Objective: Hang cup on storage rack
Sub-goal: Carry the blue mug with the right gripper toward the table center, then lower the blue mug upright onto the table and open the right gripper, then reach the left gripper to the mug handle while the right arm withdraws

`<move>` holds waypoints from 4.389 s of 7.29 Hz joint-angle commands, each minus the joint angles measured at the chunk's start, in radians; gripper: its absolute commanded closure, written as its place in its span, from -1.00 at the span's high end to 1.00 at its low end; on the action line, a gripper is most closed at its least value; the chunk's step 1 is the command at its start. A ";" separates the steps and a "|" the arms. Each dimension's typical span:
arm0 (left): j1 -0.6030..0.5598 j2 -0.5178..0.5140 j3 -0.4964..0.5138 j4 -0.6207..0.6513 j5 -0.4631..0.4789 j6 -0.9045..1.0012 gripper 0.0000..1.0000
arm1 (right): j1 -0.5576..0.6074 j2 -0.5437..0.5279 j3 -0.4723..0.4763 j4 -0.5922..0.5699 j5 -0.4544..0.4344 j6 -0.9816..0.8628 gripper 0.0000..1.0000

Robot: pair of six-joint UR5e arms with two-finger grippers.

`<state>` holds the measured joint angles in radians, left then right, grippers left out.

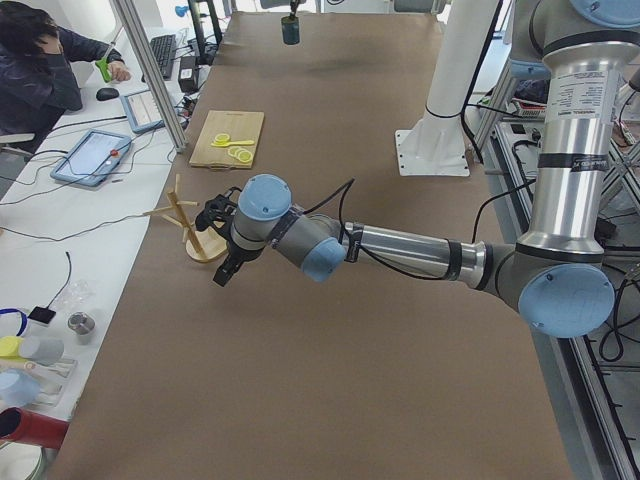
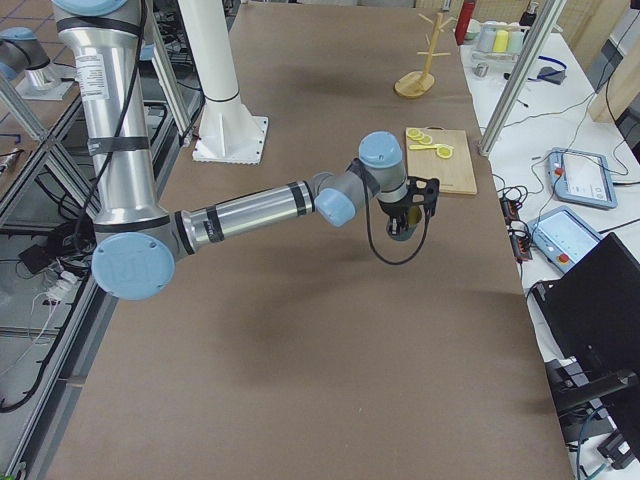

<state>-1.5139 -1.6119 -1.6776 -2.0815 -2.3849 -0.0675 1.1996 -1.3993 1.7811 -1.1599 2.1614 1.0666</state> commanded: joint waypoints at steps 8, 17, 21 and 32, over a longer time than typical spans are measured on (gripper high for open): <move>0.043 -0.010 0.002 -0.002 0.003 -0.049 0.96 | -0.736 0.542 0.074 -0.662 -0.615 0.708 -1.00; 0.052 -0.029 0.038 -0.003 0.003 -0.049 0.96 | -0.827 0.626 -0.088 -0.640 -0.683 0.736 -0.02; 0.057 -0.042 0.035 -0.003 0.003 -0.087 0.97 | -0.719 0.606 -0.016 -0.615 -0.680 0.548 1.00; 0.849 -0.230 -0.028 -0.494 0.529 -0.652 0.96 | 0.119 0.008 -0.141 -0.193 0.013 -0.786 1.00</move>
<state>-0.7370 -1.8214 -1.7068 -2.5705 -1.8945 -0.7242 1.2156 -1.3453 1.7078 -1.3921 2.1030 0.4612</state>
